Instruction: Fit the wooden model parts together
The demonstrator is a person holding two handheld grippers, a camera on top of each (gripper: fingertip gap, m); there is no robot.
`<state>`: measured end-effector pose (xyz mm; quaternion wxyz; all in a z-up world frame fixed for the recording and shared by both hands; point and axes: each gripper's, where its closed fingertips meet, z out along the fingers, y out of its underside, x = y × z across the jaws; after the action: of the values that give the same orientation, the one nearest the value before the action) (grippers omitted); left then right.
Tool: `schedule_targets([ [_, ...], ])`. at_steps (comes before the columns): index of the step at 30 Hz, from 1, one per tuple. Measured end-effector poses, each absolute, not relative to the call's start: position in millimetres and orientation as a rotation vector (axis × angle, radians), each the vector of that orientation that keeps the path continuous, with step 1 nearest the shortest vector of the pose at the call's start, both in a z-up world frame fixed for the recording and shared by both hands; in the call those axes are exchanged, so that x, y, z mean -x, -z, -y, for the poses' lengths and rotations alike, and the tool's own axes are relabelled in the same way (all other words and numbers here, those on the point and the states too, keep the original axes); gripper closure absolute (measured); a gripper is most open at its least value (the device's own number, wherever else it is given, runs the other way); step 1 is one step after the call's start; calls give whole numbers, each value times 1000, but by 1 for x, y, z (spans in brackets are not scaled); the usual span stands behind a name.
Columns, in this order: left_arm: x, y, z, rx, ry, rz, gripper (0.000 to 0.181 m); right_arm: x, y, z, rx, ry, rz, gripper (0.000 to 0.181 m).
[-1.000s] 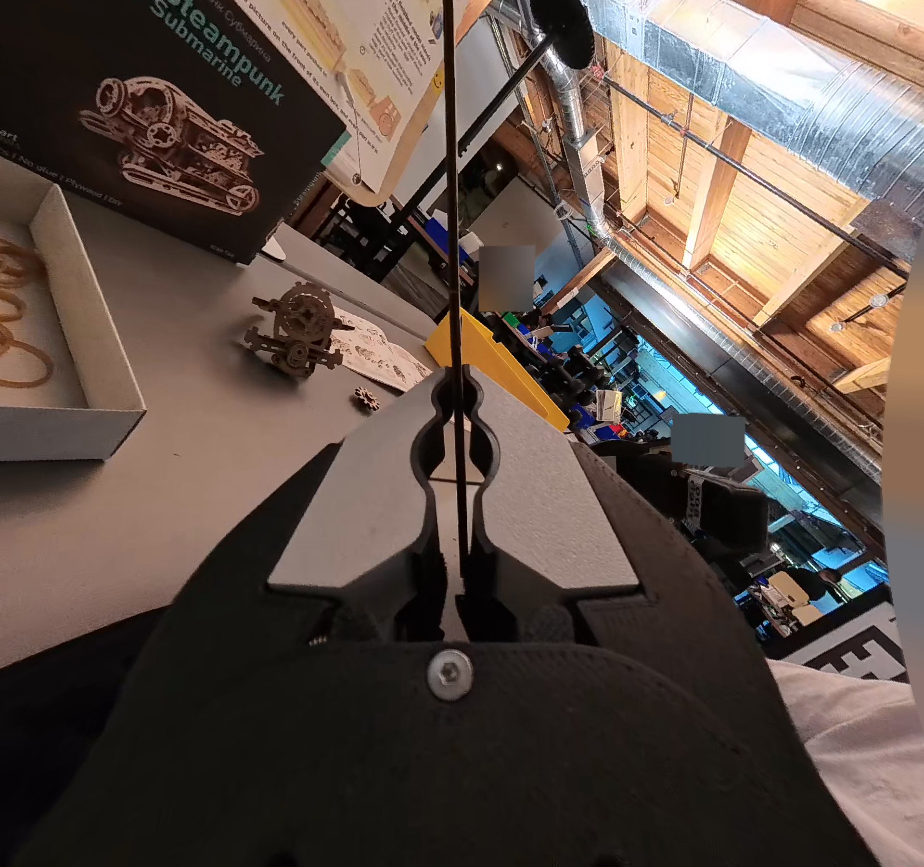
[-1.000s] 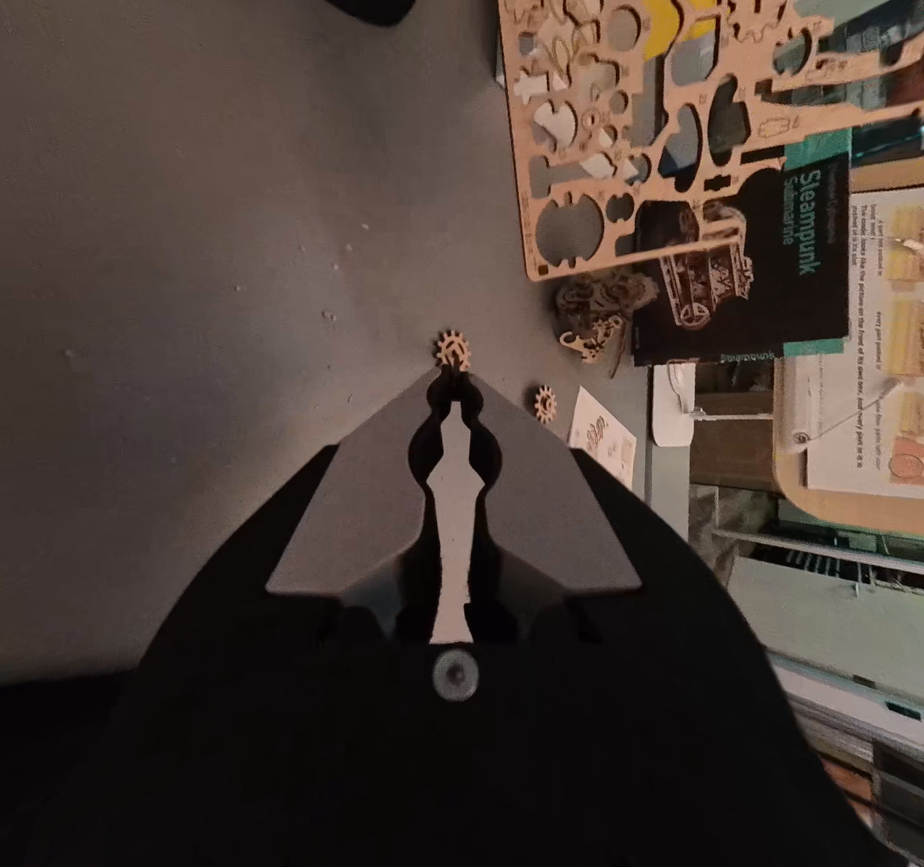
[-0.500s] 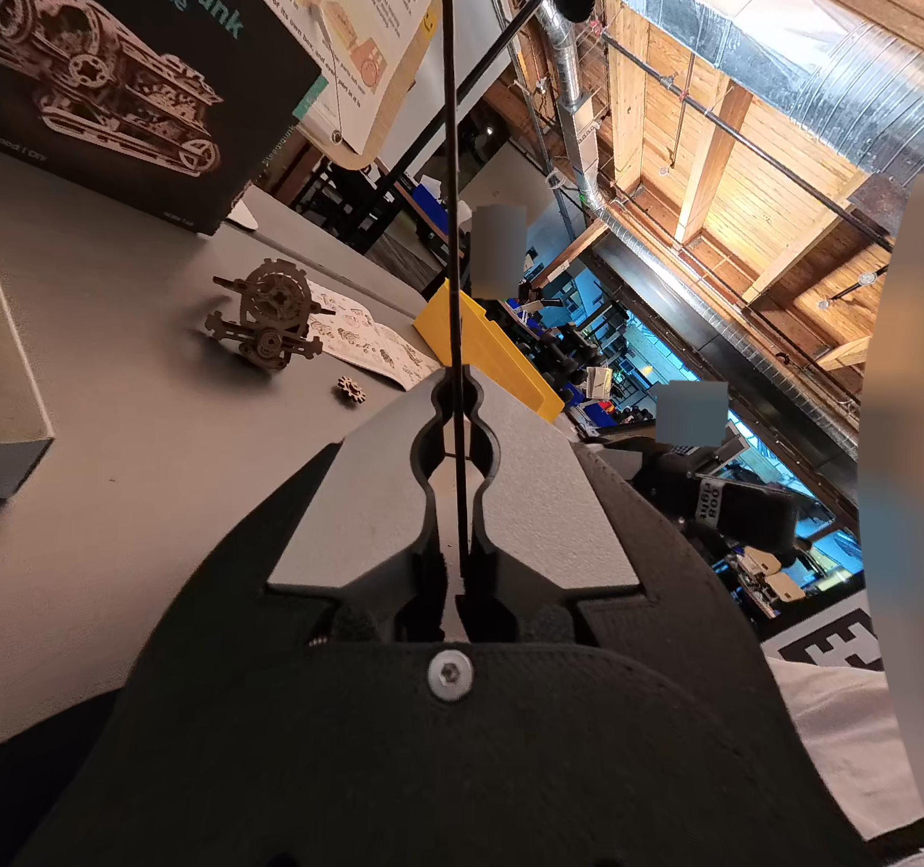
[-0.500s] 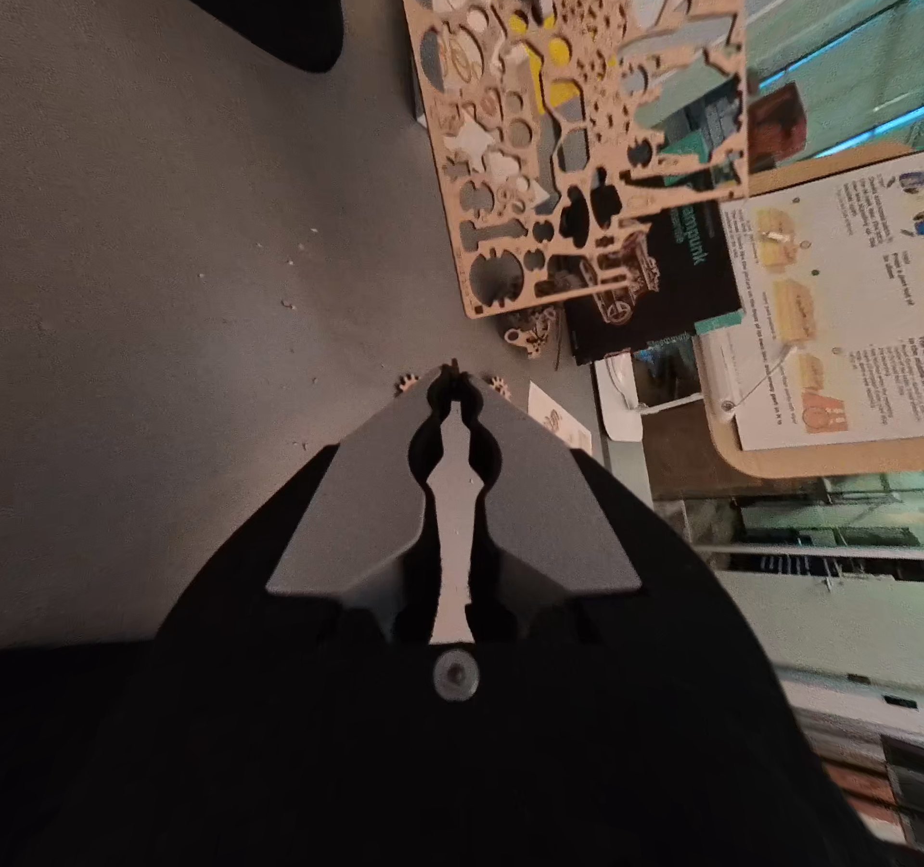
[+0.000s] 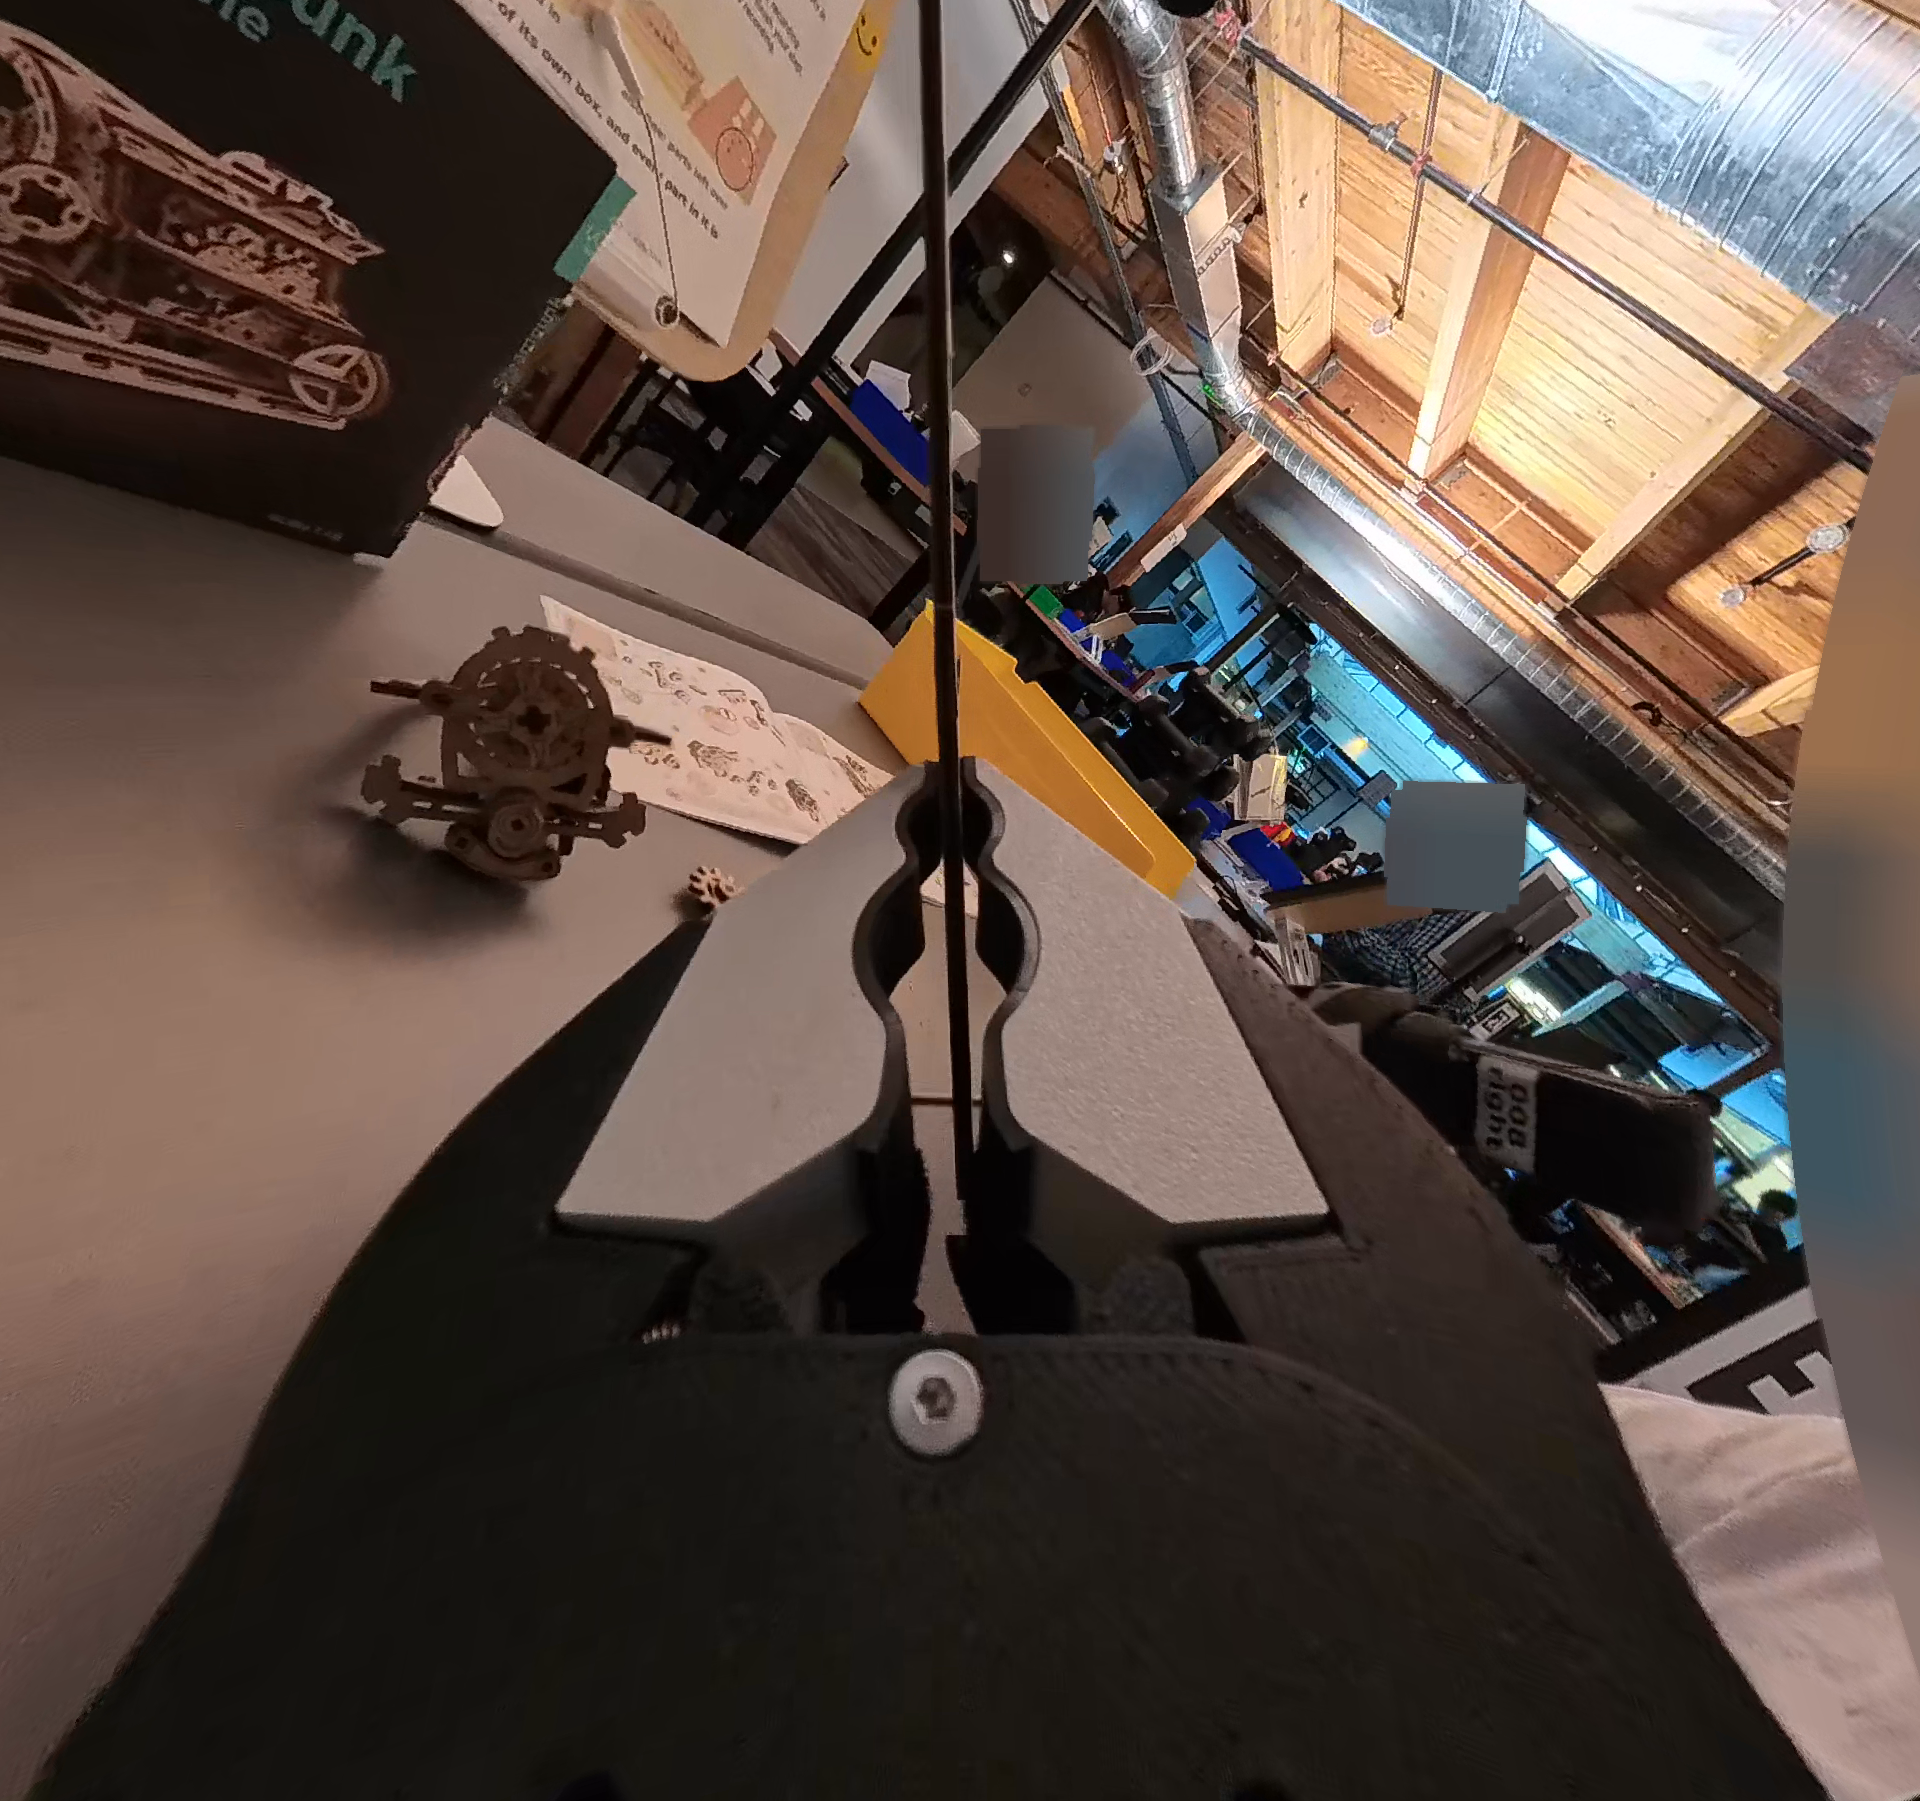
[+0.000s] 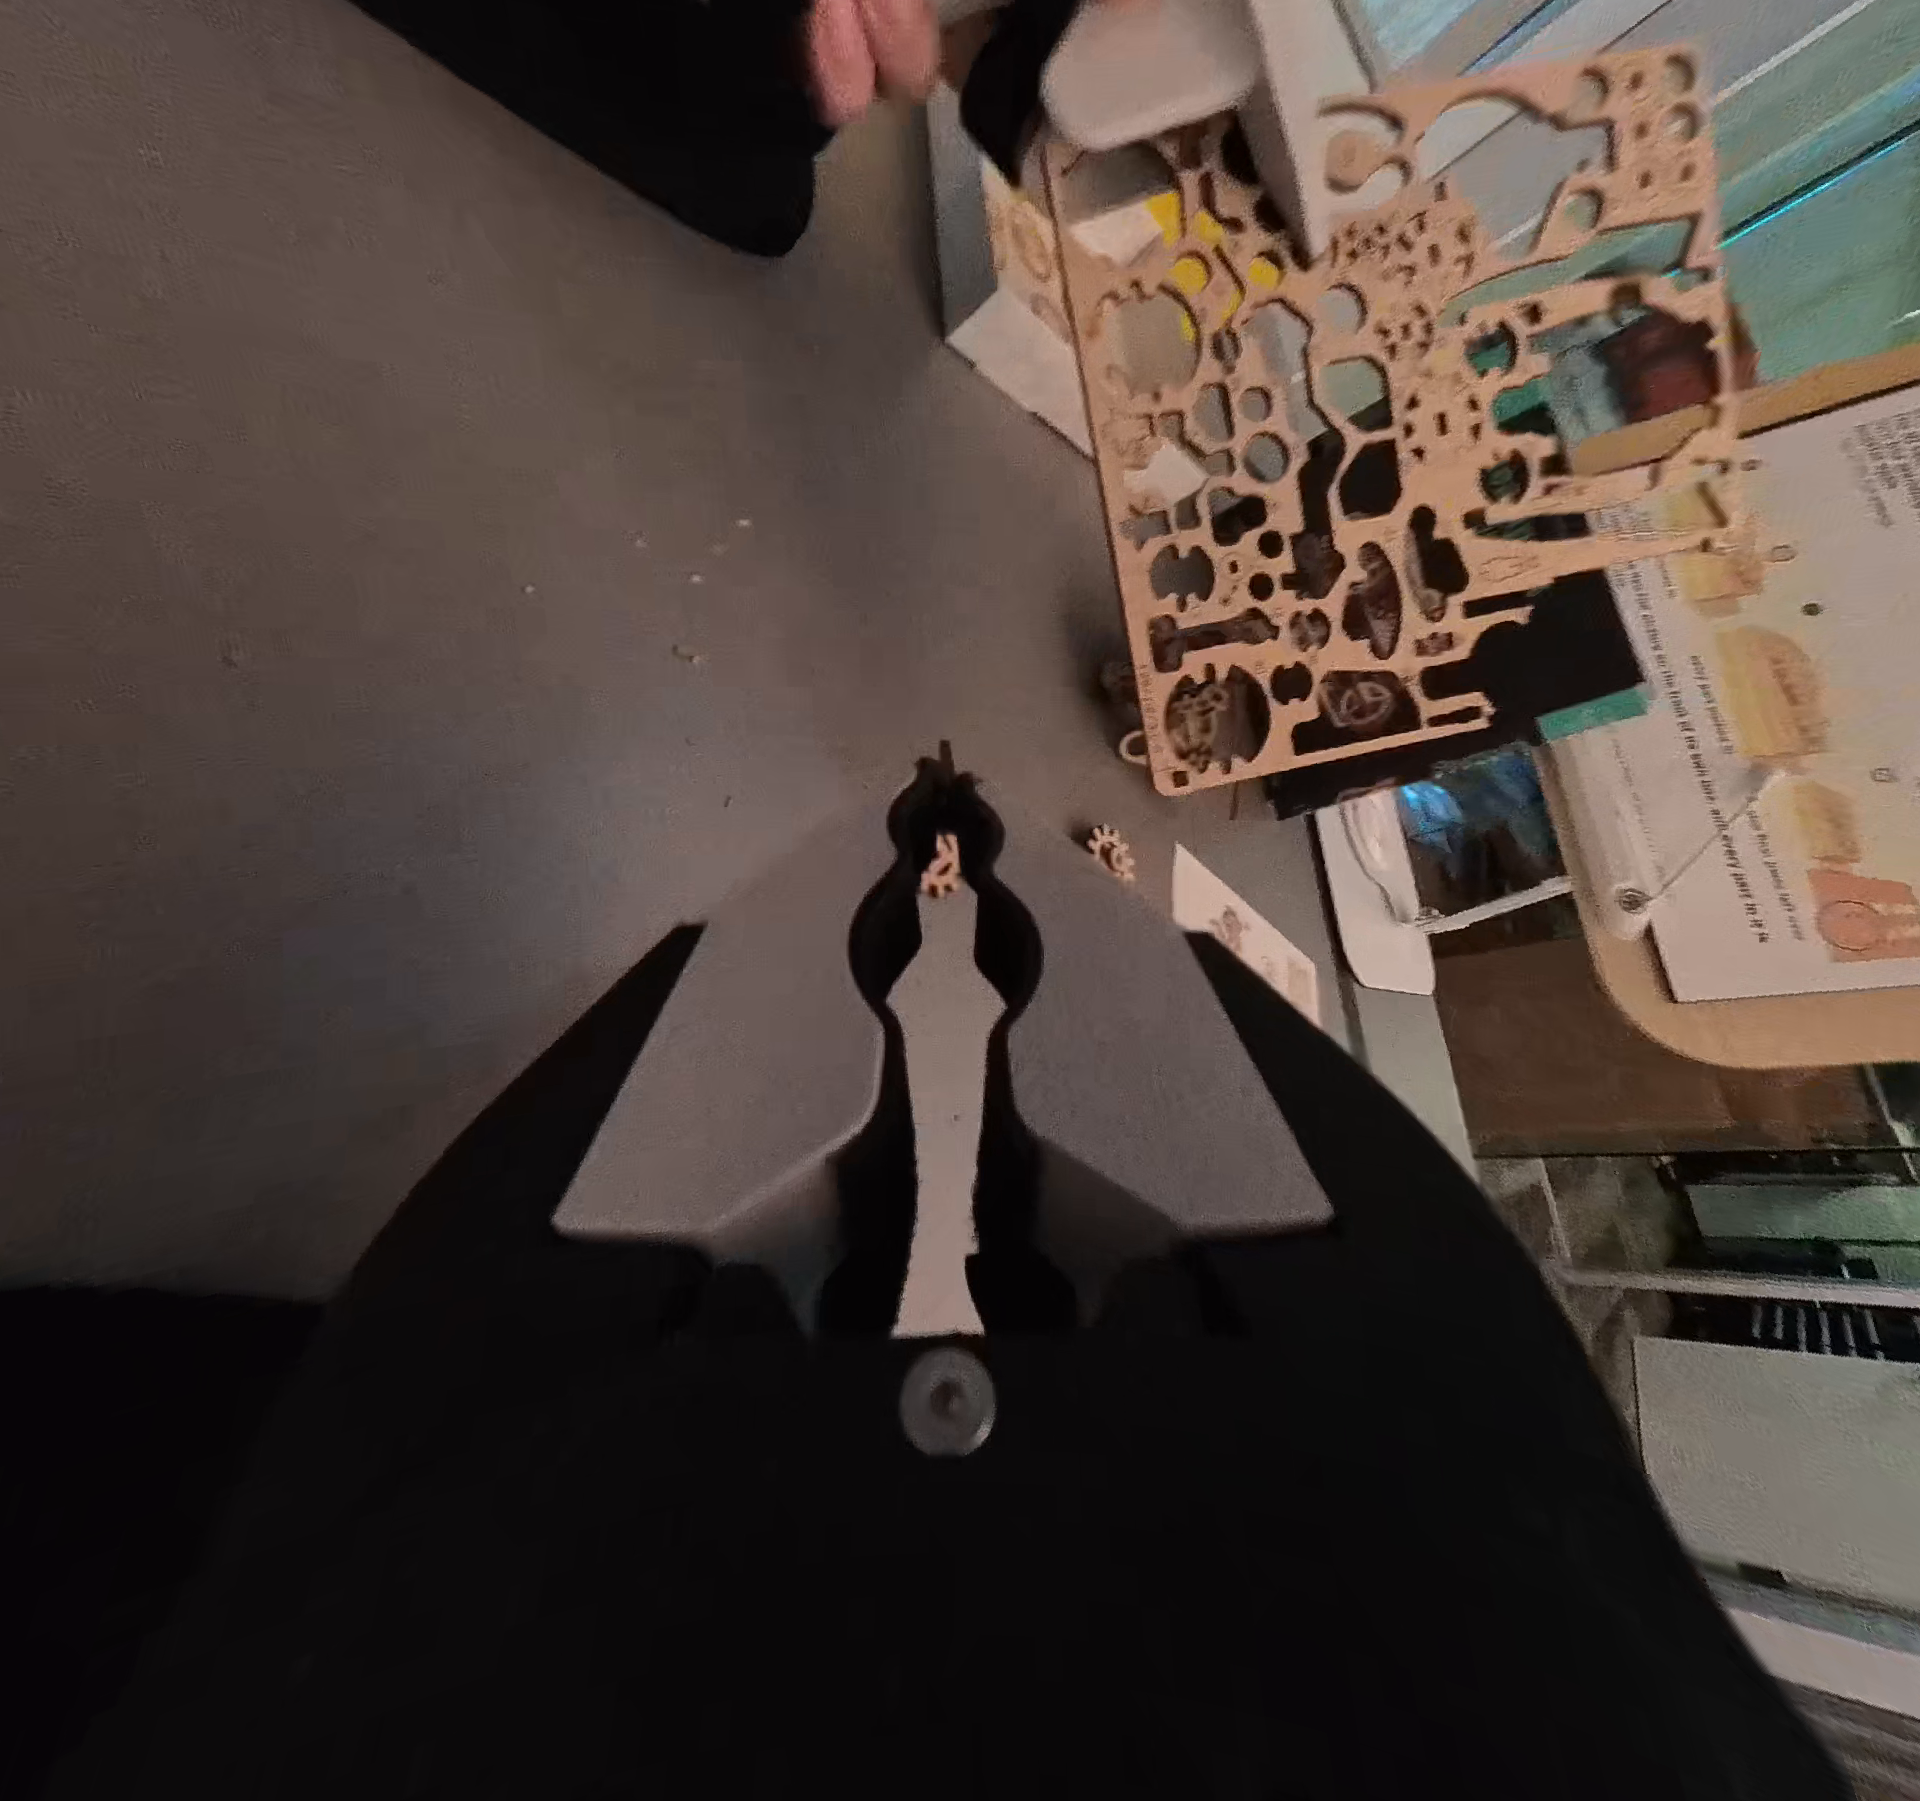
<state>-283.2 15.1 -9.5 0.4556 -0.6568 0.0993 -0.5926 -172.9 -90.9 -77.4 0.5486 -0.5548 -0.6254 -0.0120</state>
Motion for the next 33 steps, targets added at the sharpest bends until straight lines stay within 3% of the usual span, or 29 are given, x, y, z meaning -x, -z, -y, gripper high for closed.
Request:
schedule_targets([
  [6,256,12,-23,1658,1465,-317,181,134,46,82,1297,38,1281,181],
  [12,241,28,-21,1694,1531,-316,181,117,6,89,1313,-226,1067,181],
  [23,249,29,-6,1636,1599,-328,181,84,11,61,1561,-401,755,181],
  [33,248,20,-2,1562,1648,-357,181,72,-17,68,1443,-804,556,181],
])
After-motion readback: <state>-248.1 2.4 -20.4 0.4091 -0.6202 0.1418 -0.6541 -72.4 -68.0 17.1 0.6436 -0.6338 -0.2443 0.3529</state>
